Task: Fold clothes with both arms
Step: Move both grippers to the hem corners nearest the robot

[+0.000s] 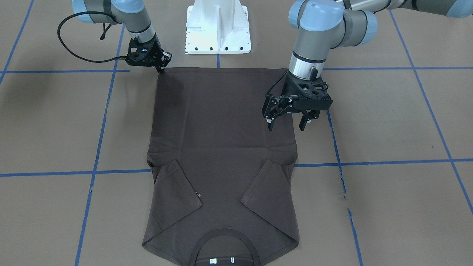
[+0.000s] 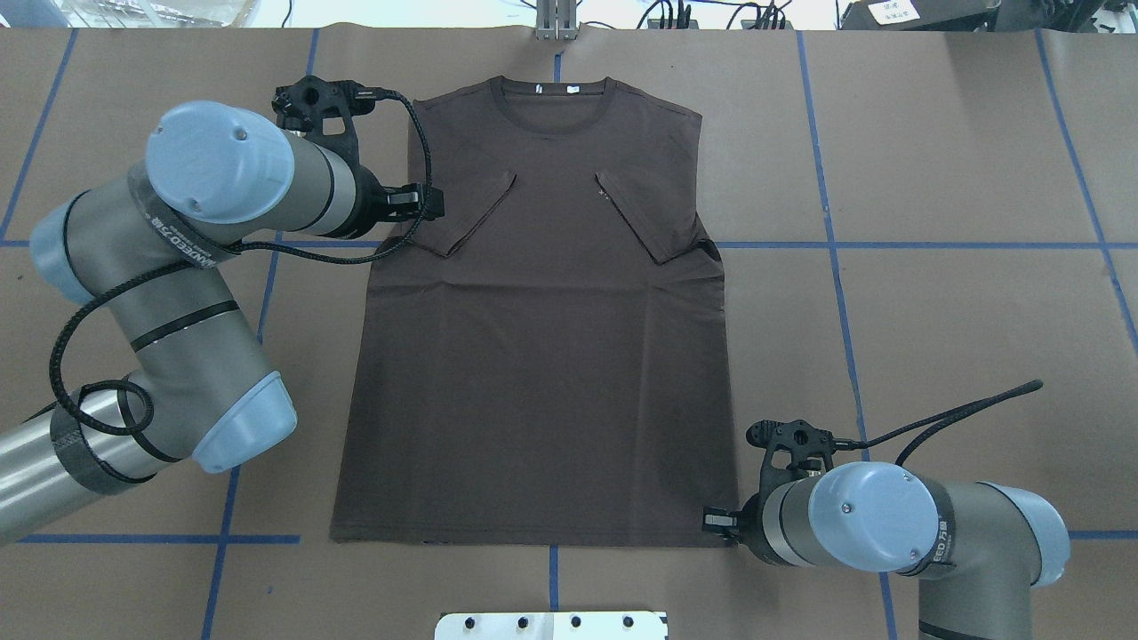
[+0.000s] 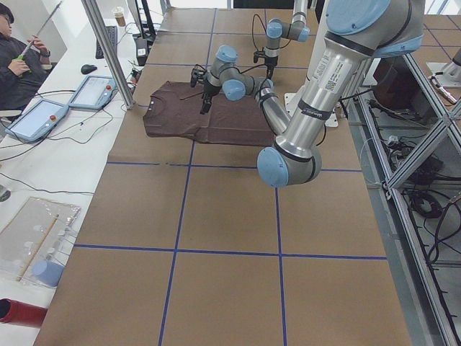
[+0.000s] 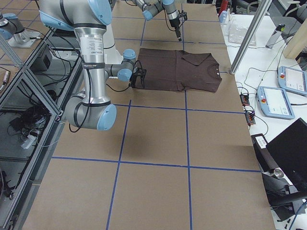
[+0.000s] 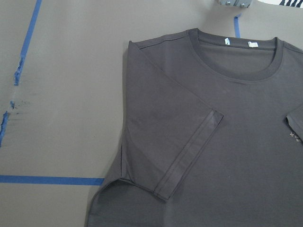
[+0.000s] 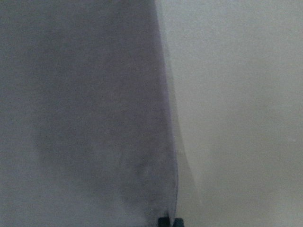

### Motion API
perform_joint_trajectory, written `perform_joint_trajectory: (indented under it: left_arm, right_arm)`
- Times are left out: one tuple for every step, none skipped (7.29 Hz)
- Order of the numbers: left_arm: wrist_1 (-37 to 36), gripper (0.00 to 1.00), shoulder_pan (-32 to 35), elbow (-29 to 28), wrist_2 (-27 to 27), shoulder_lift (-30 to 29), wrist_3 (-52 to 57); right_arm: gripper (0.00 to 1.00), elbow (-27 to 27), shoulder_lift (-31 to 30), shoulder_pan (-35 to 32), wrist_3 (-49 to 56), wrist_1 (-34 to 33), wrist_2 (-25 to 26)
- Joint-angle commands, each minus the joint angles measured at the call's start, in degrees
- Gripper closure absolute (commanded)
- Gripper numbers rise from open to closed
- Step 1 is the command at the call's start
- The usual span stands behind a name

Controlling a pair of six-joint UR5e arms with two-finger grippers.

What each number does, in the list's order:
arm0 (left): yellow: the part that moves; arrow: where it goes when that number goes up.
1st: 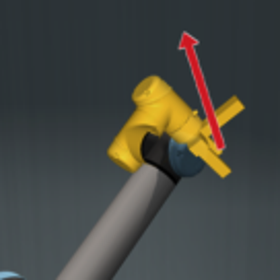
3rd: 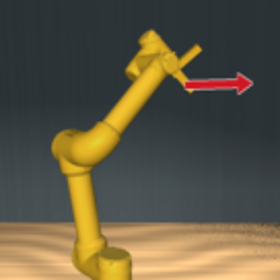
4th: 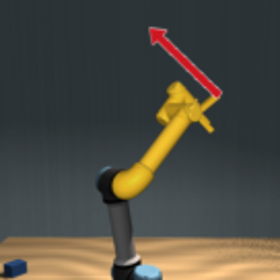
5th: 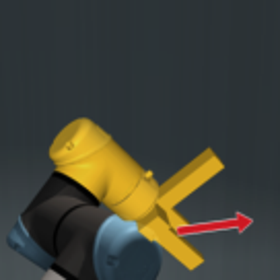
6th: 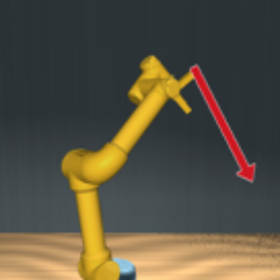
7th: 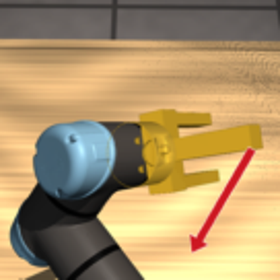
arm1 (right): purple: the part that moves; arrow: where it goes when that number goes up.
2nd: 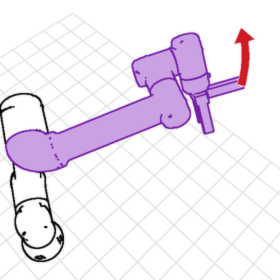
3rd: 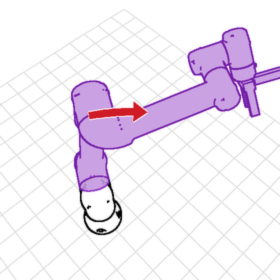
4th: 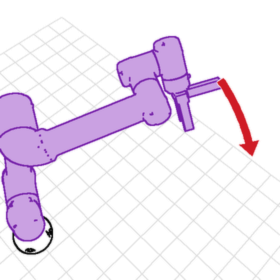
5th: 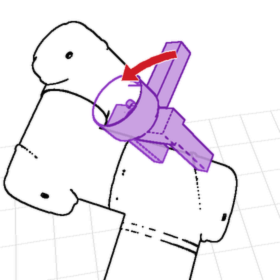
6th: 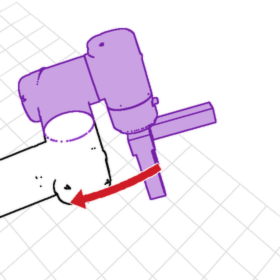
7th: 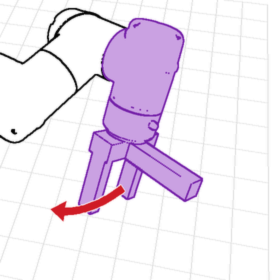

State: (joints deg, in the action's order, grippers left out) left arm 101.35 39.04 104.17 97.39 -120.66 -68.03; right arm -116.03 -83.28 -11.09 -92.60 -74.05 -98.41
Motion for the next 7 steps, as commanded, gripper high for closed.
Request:
perform_joint_trajectory:
  left_arm:
    - [-0.1, 0.00, 0.2, 0.3, 0.1, 0.2, -0.3]
    - [0.1, 0.00, 0.0, 2.8, 1.3, 4.3, -3.8]
    - [0.6, 0.00, -1.1, 9.1, 4.5, 10.7, -11.4]
    - [0.5, 0.00, -7.2, 15.1, 3.4, 15.9, -19.4]
    - [0.4, 0.00, -14.6, 16.0, -1.7, 17.8, -27.9]
    - [-0.2, 0.00, -22.4, 15.5, -5.8, 18.0, -35.8]
    - [-4.1, 0.00, -27.2, 15.5, -8.1, 18.1, -41.6]
  right_arm:
    - [1.00, -1.4, -0.1, 0.0, 0.0, 0.0, 0.1]
    - [1.00, -2.4, -0.1, -0.1, 0.0, 0.0, 0.1]
    - [1.00, -2.8, -0.1, -0.1, -0.2, 0.0, 0.3]
    - [1.00, -2.9, -0.1, -0.1, -0.2, 0.0, 0.8]
    - [1.00, -3.0, 0.1, -0.2, 0.1, 0.4, 0.9]
    - [1.00, -4.1, 0.2, -1.2, 0.7, 0.5, 0.8]
    - [1.00, -4.6, 0.4, -1.5, 0.8, 0.5, 0.8]
